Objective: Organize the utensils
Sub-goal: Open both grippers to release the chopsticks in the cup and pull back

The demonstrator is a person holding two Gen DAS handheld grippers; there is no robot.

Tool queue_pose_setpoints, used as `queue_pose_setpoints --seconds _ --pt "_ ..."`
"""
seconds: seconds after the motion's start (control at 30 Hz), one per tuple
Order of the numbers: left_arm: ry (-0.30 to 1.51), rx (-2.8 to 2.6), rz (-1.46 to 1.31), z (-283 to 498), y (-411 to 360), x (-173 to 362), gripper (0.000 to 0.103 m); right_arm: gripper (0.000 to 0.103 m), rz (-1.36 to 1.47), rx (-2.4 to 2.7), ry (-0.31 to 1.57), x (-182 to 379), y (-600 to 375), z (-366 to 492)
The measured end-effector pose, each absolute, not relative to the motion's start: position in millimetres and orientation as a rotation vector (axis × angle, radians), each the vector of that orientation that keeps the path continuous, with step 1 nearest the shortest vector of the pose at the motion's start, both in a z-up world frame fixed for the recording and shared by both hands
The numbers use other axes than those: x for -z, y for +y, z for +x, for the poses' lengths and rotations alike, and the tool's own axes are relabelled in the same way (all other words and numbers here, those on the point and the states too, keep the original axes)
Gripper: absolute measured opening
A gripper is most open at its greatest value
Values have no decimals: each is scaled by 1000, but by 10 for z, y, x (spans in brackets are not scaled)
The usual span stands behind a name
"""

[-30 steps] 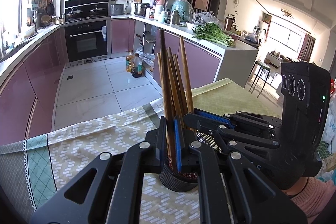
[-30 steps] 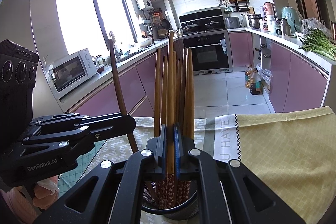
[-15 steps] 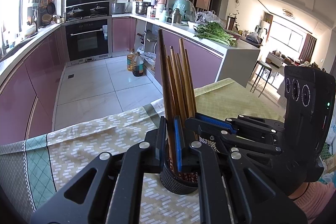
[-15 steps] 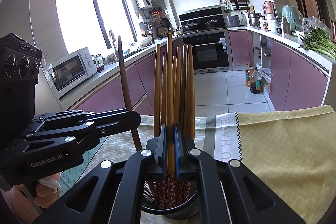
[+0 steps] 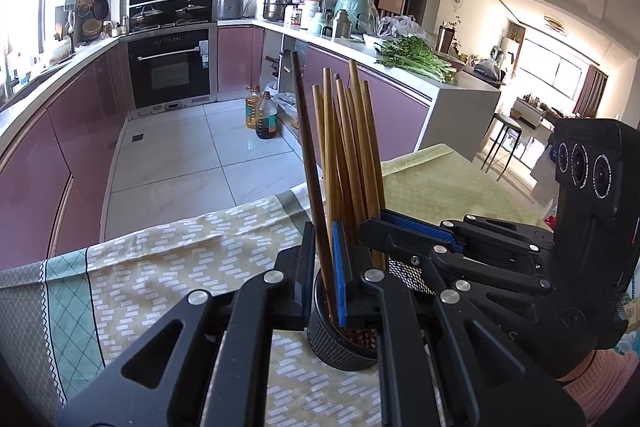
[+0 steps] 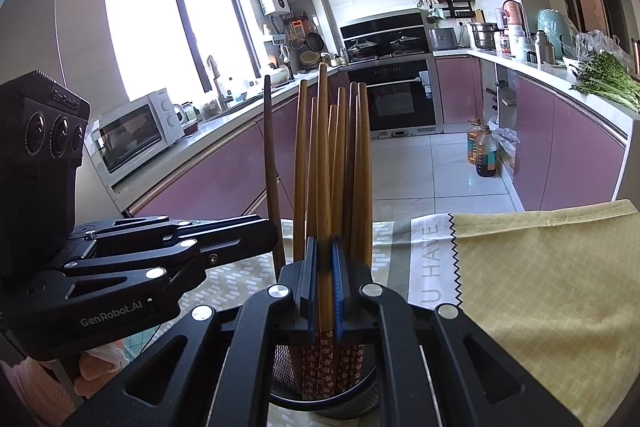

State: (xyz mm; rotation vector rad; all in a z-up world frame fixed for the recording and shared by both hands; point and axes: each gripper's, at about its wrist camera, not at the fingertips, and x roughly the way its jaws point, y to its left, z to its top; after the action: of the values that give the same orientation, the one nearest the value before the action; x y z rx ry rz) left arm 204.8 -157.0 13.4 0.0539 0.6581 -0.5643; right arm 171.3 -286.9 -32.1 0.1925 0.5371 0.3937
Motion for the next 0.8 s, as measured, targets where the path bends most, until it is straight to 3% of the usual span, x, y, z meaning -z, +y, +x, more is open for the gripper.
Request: queue_pose_setpoints --seconds 0.17,0.4,0.5,0.6,0.63,0.8 --pt "664 561 50 2063 -1545 -99 10 8 193 -395 539 327 -2872 1708" --pt "665 541 22 2010 -1423 -32 39 9 175 -389 536 325 -2853 1638" --pt "646 512 8 1954 -1317 -50 49 24 157 -375 515 295 -2847 1560" --pt "610 450 -5 1847 -1154 -84 65 28 142 -366 501 279 -2851 1488" --pt "594 431 -4 1797 -1102 -97 65 28 137 -367 499 275 -2842 1468" --pt "507 321 -9 1507 -796 -148 96 62 94 -355 452 251 -2770 1300"
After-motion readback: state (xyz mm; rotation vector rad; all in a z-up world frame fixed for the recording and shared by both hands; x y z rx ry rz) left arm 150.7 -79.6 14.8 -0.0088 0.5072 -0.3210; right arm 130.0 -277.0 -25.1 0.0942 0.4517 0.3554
